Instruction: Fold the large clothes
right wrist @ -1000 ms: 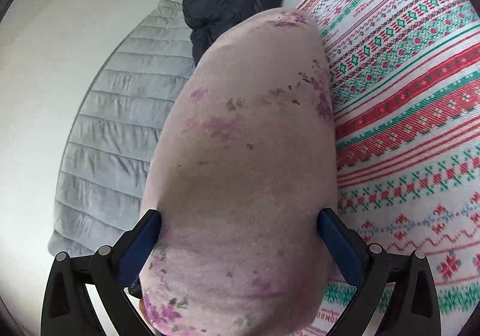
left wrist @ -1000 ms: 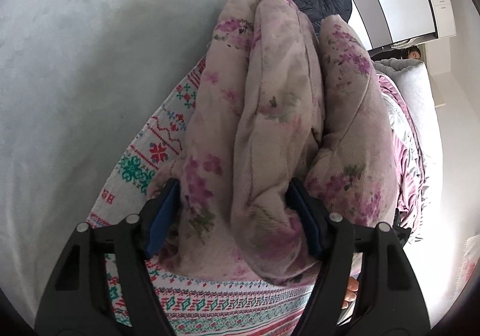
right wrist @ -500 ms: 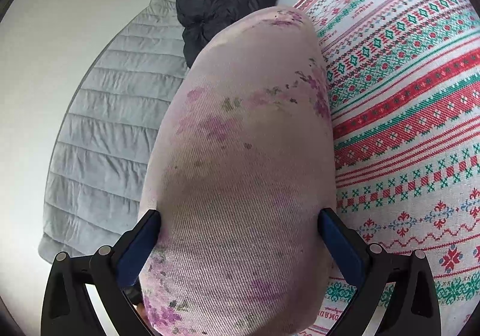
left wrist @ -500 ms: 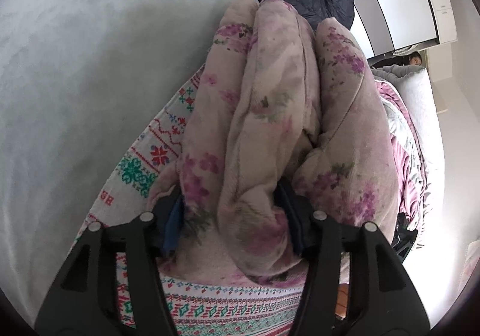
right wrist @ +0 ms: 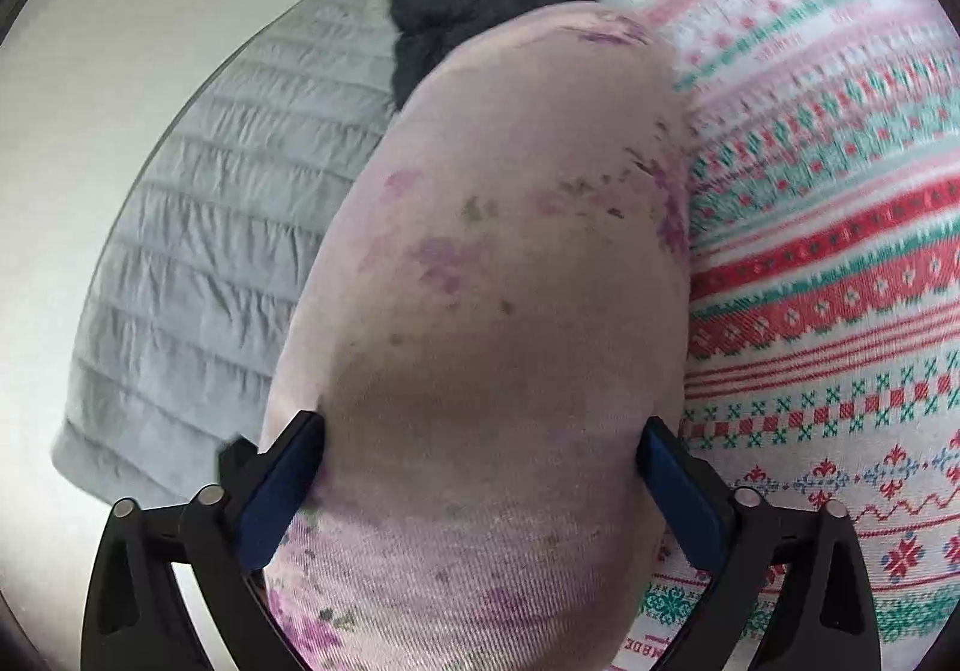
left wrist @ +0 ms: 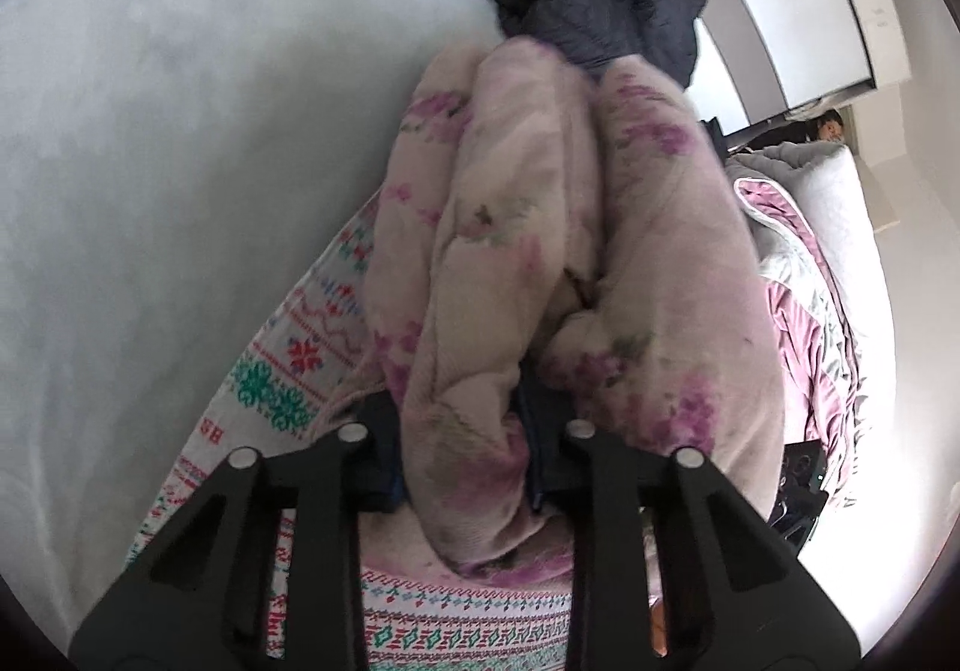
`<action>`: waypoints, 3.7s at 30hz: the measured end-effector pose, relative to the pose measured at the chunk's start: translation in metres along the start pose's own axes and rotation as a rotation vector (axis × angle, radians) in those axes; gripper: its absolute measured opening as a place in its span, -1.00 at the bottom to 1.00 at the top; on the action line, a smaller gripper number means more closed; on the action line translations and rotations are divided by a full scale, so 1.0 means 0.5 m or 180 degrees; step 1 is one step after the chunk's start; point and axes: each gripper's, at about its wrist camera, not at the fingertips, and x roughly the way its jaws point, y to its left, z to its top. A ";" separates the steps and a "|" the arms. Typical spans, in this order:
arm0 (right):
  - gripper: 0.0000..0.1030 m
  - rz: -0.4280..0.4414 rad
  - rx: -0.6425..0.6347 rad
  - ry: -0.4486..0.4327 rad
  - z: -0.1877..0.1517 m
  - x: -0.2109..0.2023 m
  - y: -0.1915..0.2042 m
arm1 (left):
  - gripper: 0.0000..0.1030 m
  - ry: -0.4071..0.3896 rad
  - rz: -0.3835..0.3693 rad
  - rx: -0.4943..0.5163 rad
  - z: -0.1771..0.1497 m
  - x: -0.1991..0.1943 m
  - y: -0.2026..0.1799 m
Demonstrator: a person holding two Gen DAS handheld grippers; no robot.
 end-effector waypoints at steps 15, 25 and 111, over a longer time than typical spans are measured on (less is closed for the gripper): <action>0.60 0.0747 -0.0943 -0.0169 -0.070 0.154 0.278 | -0.50 -0.1513 -0.0229 0.0308 0.104 -0.331 0.086; 0.62 0.0256 -0.0995 0.0346 -0.124 0.293 0.293 | -0.33 -0.1158 0.0129 -0.1039 0.177 -0.256 0.317; 0.68 -0.1092 -0.2219 -0.0352 -0.467 -0.267 0.323 | 0.92 -0.1330 0.2416 0.0891 -0.456 -0.312 -0.065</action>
